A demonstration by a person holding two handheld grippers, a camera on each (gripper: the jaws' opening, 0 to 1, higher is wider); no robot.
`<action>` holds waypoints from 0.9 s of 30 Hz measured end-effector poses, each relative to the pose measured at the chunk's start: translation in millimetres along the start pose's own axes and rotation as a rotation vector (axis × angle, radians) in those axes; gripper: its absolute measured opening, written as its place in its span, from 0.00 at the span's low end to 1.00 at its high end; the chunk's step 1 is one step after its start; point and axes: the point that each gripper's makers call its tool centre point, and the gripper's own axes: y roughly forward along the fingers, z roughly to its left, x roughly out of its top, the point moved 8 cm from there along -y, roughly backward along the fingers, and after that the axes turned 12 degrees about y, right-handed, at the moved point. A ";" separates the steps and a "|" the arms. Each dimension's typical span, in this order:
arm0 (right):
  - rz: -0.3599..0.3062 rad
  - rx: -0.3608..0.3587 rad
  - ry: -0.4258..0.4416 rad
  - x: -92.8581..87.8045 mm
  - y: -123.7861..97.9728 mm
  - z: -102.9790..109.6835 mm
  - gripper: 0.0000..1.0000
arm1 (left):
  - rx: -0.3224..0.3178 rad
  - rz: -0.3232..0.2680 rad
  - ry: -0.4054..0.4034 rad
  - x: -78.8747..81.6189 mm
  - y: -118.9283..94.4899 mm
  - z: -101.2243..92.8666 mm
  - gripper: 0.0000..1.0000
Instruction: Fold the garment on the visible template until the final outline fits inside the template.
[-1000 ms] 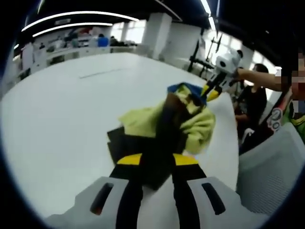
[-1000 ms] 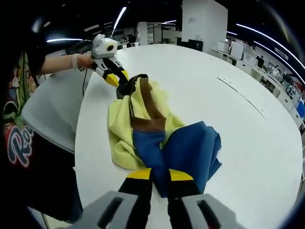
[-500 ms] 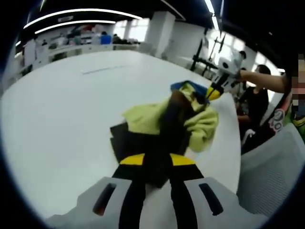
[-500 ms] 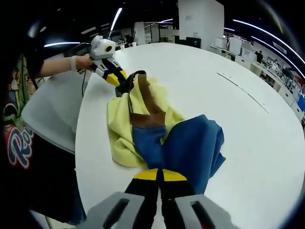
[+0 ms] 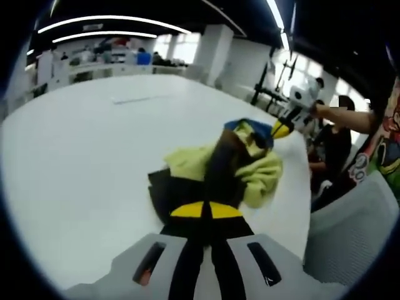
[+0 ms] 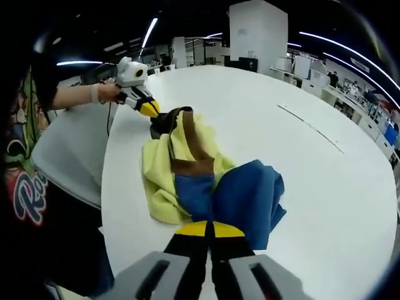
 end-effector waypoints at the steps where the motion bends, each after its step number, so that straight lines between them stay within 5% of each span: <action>1: -0.020 -0.005 0.006 2.4 -3.2 0.5 0.00 | 0.020 -0.021 0.004 3.5 -3.1 2.0 0.00; 19: -0.261 -0.117 0.030 41.7 -58.9 -6.4 0.00 | 0.121 -0.224 0.026 73.1 -31.0 13.2 0.00; 27: -0.437 -0.155 -0.007 90.1 -102.6 6.5 0.00 | 0.174 -0.312 0.114 126.1 -49.2 20.6 0.00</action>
